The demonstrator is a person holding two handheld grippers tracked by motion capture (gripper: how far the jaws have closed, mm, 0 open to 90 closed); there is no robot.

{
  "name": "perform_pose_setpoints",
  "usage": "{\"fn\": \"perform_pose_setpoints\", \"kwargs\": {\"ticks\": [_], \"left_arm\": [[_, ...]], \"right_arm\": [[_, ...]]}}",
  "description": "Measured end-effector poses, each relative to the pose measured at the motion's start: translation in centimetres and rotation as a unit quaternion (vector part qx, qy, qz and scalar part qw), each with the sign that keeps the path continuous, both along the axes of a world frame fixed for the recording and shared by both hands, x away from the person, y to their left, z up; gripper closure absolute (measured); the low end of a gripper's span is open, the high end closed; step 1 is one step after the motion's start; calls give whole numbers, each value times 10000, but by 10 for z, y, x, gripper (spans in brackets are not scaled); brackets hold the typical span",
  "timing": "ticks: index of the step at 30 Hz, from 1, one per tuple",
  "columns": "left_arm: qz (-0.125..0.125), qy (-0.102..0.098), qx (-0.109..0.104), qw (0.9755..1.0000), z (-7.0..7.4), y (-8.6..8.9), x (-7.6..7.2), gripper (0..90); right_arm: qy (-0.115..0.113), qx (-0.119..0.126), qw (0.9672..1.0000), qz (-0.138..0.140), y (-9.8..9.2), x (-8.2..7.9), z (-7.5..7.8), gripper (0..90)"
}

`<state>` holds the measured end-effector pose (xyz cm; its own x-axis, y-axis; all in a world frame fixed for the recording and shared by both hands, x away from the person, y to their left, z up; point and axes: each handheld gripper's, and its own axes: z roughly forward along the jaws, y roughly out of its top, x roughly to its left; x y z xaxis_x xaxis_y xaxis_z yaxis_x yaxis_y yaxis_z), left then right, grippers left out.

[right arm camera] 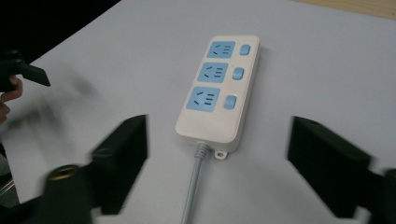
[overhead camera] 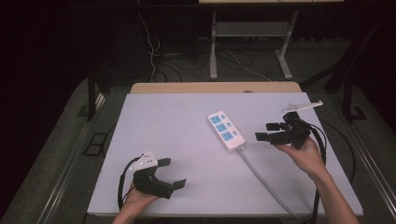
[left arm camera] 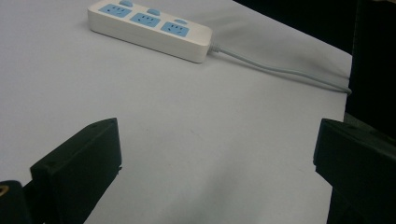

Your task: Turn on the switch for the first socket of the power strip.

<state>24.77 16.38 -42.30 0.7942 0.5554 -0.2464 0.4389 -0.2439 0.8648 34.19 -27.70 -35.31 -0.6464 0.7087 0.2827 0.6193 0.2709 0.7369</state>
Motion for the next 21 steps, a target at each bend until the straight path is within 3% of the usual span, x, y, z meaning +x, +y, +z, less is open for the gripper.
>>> {"fn": "perform_pose_setpoints", "kwargs": {"ticks": [2, 21], "left_arm": [[5, 2, -2, 10000, 0, 0, 0, 0], [13, 3, 4, 10000, 0, -1, -1, 0]], "right_arm": [[16, 29, 10000, -49, -2, -7, -4, 6], [146, 385, 9991, 85, -11, -36, -28, 2]]}}
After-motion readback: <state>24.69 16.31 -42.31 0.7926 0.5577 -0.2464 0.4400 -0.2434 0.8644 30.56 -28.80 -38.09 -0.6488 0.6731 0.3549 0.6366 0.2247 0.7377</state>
